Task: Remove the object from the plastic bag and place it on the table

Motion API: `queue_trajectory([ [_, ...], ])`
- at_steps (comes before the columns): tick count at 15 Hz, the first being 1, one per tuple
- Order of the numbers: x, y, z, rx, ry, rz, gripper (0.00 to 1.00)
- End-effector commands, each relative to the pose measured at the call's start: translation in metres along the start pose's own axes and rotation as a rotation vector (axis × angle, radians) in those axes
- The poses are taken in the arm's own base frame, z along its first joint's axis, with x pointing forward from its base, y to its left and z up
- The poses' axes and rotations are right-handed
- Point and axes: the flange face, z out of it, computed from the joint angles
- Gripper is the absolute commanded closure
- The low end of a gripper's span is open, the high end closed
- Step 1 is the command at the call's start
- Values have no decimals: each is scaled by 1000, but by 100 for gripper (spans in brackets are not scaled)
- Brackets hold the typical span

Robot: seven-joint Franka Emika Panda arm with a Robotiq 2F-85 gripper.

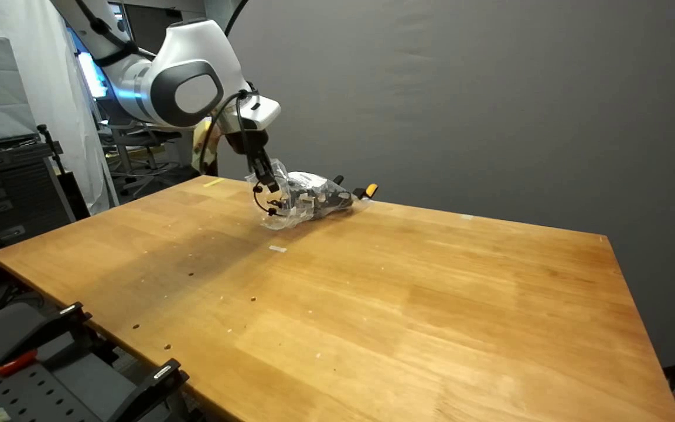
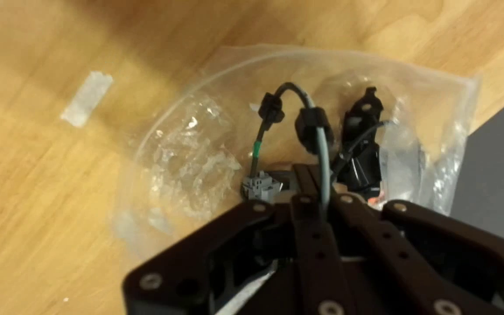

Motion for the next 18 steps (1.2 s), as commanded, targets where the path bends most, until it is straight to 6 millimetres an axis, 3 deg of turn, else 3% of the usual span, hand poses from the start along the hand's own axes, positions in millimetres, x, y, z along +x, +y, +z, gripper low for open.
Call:
queue_trajectory([
  [1, -31, -7, 3, -40, -49, 0, 99],
  [5, -52, -13, 7, -71, -101, -7, 96],
  [8, -54, -15, -17, -88, -131, -37, 100],
  [13, -42, -32, -98, -90, -123, -73, 99],
  [18, -43, -80, -206, 31, -111, -73, 99],
])
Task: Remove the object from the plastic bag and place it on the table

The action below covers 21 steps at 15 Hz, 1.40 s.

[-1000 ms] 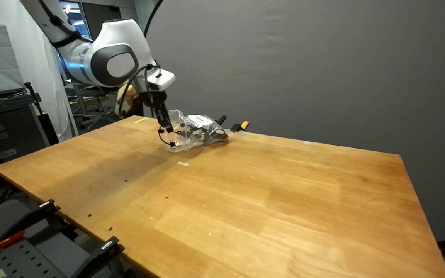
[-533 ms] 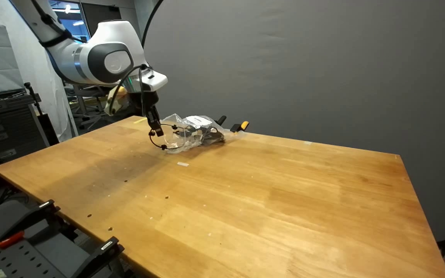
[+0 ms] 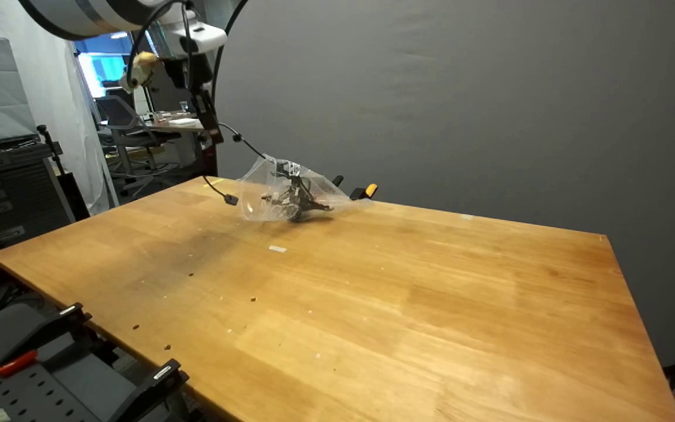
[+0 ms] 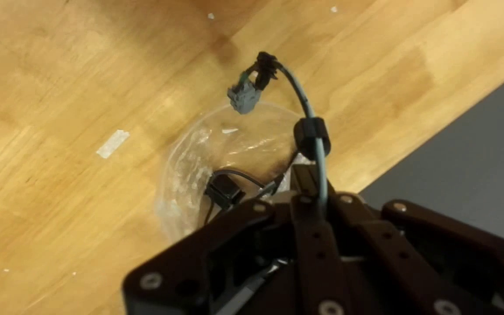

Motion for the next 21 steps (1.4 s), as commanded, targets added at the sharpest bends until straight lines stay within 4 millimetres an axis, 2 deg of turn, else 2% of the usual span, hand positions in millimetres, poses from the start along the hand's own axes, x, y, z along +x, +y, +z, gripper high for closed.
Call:
queue_trajectory([
  [1, -17, -23, -89, 90, 18, -16, 99],
  [4, -27, -49, -143, 155, 37, -41, 99],
  [9, -55, -87, -204, 260, 68, -105, 99],
  [16, -94, -132, -258, 369, 198, -210, 99],
  [21, -133, -163, -291, 418, 316, -290, 99],
])
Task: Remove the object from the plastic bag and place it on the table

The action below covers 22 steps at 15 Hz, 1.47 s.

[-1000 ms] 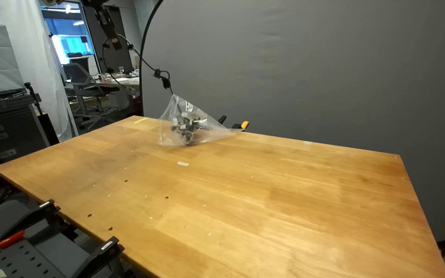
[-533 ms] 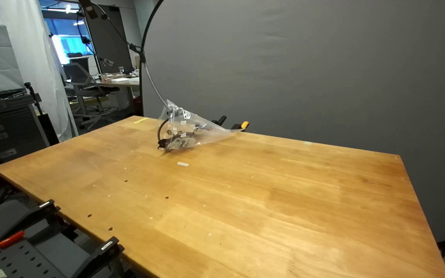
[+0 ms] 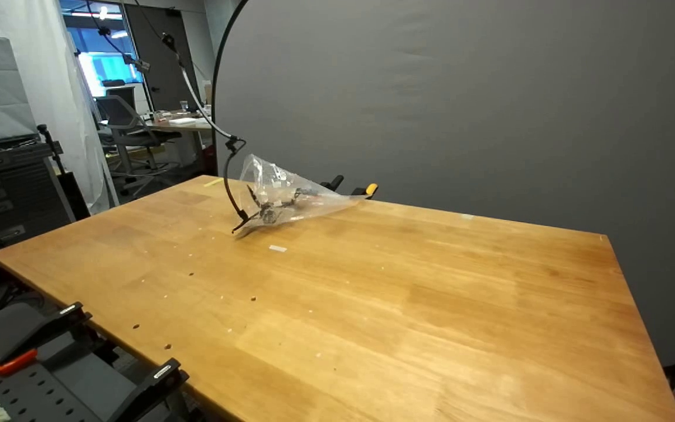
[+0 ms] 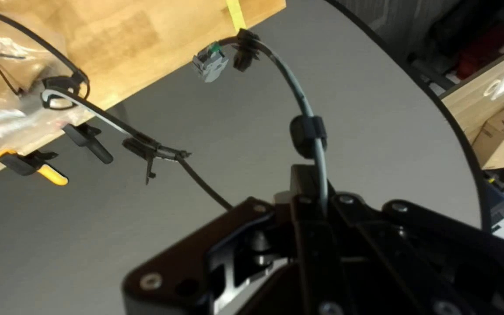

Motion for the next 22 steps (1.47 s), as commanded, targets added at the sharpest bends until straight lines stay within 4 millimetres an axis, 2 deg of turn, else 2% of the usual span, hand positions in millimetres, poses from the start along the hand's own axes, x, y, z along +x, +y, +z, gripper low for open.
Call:
queue_trajectory([
  [1, -4, -37, -25, 52, 110, -43, 99],
  [3, -8, -49, -30, 74, 143, -66, 99],
  [6, -5, -56, -33, 97, 167, -99, 99],
  [9, -8, -56, -27, 79, 117, -100, 99],
  [10, -55, -87, -20, 77, 77, -61, 99],
  [12, -66, -83, 8, 53, 7, -44, 99],
  [14, -75, -60, 40, -3, -38, -79, 99],
  [16, -75, -30, 75, -64, -102, -64, 99],
  [20, -37, 64, 135, -210, -219, 29, 99],
  [22, -15, 120, 159, -286, -278, 92, 99],
])
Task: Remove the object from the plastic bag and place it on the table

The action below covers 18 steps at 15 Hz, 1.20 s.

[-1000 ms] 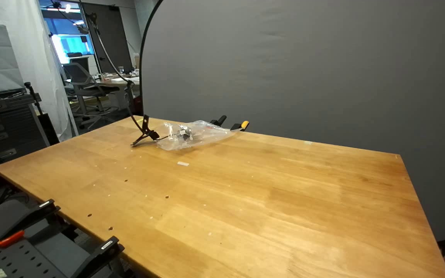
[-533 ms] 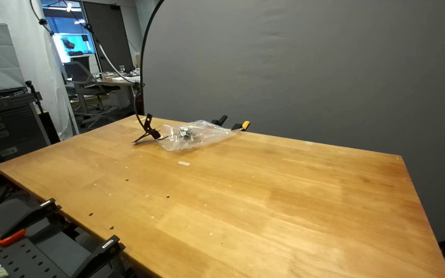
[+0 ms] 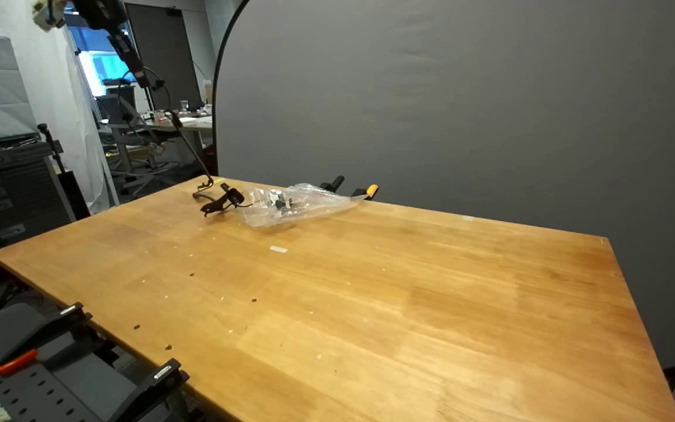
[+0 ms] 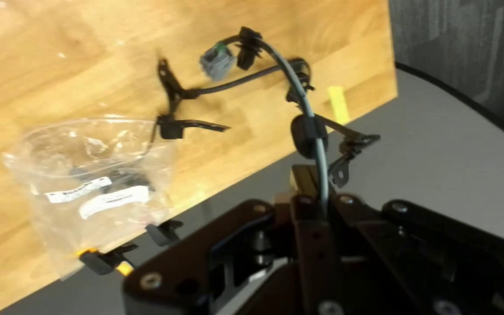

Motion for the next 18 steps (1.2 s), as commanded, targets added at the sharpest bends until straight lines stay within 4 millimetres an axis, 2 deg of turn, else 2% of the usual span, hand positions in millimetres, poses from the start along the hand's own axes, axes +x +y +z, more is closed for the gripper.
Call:
queue_trajectory([
  [1, 40, 76, 33, -87, -100, 83, 99],
  [5, 72, 181, 69, -165, -208, 216, 99],
  [8, 82, 258, 95, -191, -276, 265, 99],
  [10, 79, 300, 114, -206, -319, 291, 99],
  [13, 68, 352, 139, -248, -379, 334, 99],
  [18, 46, 407, 171, -276, -401, 419, 99],
])
